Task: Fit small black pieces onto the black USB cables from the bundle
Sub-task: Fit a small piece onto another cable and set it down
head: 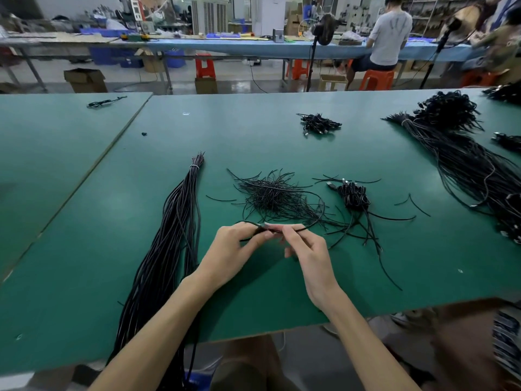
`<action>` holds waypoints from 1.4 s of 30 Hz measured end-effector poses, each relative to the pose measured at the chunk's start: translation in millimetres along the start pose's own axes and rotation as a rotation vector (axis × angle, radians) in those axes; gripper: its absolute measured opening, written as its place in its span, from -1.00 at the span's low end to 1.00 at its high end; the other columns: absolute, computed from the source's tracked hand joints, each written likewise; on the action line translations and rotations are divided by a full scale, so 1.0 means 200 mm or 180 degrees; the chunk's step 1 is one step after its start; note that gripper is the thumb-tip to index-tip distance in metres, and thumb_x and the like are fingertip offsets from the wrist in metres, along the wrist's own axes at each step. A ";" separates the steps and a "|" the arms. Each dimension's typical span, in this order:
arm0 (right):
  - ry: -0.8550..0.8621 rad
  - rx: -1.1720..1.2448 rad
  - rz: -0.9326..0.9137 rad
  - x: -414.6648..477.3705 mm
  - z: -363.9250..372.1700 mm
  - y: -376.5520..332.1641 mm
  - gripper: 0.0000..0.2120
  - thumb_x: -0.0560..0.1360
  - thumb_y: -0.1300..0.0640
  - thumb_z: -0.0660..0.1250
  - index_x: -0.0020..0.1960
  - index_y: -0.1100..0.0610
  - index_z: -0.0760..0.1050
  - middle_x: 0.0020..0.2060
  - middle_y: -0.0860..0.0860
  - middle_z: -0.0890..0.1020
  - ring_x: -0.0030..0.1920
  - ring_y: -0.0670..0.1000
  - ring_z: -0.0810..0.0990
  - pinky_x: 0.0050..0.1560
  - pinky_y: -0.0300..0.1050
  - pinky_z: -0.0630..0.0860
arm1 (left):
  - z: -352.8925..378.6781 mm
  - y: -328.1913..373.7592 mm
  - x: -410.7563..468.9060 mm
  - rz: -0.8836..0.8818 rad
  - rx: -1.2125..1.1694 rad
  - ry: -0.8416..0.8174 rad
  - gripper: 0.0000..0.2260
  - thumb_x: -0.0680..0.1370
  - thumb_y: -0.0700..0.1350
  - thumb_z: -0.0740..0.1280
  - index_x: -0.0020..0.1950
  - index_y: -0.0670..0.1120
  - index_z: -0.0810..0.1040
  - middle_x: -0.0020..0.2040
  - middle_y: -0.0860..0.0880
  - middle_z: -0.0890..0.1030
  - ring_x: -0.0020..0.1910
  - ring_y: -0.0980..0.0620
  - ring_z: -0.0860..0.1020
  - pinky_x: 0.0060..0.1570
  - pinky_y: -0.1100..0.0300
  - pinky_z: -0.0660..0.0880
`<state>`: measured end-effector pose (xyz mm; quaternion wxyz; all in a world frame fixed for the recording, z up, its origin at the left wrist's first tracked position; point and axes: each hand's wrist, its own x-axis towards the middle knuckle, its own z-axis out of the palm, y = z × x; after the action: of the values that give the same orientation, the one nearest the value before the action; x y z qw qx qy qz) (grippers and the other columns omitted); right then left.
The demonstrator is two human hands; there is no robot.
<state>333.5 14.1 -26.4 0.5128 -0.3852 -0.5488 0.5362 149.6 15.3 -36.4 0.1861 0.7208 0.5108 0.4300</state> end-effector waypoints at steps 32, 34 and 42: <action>-0.0218 -0.0002 0.0076 0.00 -0.01 0.02 -0.58 0.67 -0.13 0.23 -0.16 0.13 0.61 -0.32 0.08 0.60 -0.35 -0.01 0.50 -0.33 -0.25 0.40 | -0.10 0.03 0.09 -0.1824 -0.4257 0.0985 -0.67 0.65 0.05 0.31 -0.27 -0.03 0.64 -0.17 -0.01 0.70 -0.15 0.04 0.72 -0.11 0.19 0.64; 0.0078 0.0030 -0.0045 -0.01 -0.01 0.01 -0.63 0.64 -0.15 0.30 -0.18 0.11 0.48 -0.36 0.03 0.47 -0.39 -0.04 0.41 -0.36 -0.27 0.37 | -0.08 0.04 0.08 -0.1708 -0.3502 0.0909 -0.71 0.63 0.05 0.33 -0.20 -0.09 0.62 -0.12 -0.10 0.72 -0.15 -0.06 0.73 -0.07 0.11 0.65; 0.0754 -0.0790 -0.0192 -0.02 0.00 0.03 -0.65 0.52 -0.07 0.50 -0.08 0.03 0.33 -0.27 -0.05 0.36 -0.32 -0.12 0.31 -0.23 -0.25 0.37 | 0.00 0.09 0.04 -0.1183 -0.1564 0.0740 -0.66 0.71 -0.08 0.26 -0.18 -0.21 0.61 -0.15 -0.16 0.74 -0.20 -0.16 0.74 -0.07 0.12 0.66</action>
<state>332.9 11.6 -31.9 0.5382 -0.4894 -0.5578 0.3996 161.0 15.5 -19.8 0.3702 0.4949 0.5324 0.5784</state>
